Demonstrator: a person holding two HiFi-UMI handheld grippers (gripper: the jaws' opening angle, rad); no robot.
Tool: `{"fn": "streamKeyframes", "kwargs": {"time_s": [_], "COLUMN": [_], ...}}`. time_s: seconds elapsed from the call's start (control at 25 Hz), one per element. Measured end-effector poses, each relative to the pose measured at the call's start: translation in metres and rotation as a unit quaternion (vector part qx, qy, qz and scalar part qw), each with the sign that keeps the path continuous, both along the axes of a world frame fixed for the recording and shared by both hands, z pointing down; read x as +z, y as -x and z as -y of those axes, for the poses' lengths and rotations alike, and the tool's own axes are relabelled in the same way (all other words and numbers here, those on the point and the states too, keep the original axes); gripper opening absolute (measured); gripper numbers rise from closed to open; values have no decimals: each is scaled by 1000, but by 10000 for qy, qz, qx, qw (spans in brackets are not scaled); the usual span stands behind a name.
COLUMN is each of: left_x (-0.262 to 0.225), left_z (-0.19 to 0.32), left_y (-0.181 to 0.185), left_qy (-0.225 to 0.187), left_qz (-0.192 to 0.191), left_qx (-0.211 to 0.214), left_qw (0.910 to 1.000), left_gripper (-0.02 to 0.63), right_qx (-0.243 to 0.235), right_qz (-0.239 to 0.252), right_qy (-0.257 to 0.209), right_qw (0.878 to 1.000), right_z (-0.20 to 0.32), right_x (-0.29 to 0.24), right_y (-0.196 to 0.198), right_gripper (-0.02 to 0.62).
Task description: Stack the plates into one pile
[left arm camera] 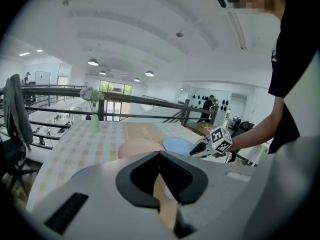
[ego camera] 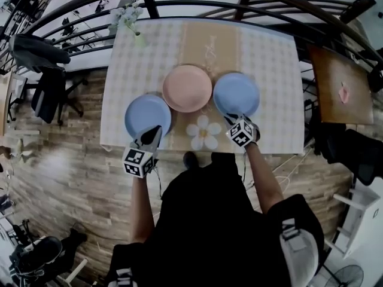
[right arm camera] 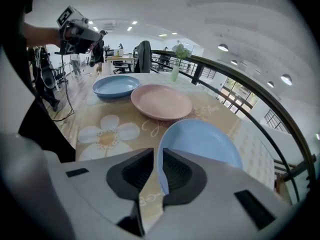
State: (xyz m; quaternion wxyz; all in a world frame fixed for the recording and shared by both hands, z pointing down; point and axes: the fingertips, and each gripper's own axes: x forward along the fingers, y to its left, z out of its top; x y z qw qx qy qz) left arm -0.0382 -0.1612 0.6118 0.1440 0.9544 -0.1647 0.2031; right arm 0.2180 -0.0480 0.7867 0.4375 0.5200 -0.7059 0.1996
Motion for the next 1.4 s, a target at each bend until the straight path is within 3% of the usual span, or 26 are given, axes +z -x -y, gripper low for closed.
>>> {"fn": "streamKeyframes", "kwargs": {"time_s": [0.48, 0.72, 1.12, 1.4], "left_x": [4, 9, 12, 9], "left_z": [-3, -17, -26, -26], "left_y": [-6, -12, -6, 5], "left_qy": [14, 102, 154, 132], "left_qz": [181, 195, 207, 162], "left_qx": [-21, 28, 48, 19], "left_qw": [9998, 9998, 9997, 9998], "left_gripper": [0, 0, 0, 0], "right_qx": [34, -399, -76, -275], "right_qz": [152, -637, -516, -1033], "right_qy": [390, 609, 481, 515], "right_qw": [9991, 9953, 9975, 9929], "right_z": [-3, -12, -9, -9], "right_x": [37, 55, 60, 56], "right_y": [-2, -11, -18, -18], "right_gripper": [74, 72, 44, 20]}}
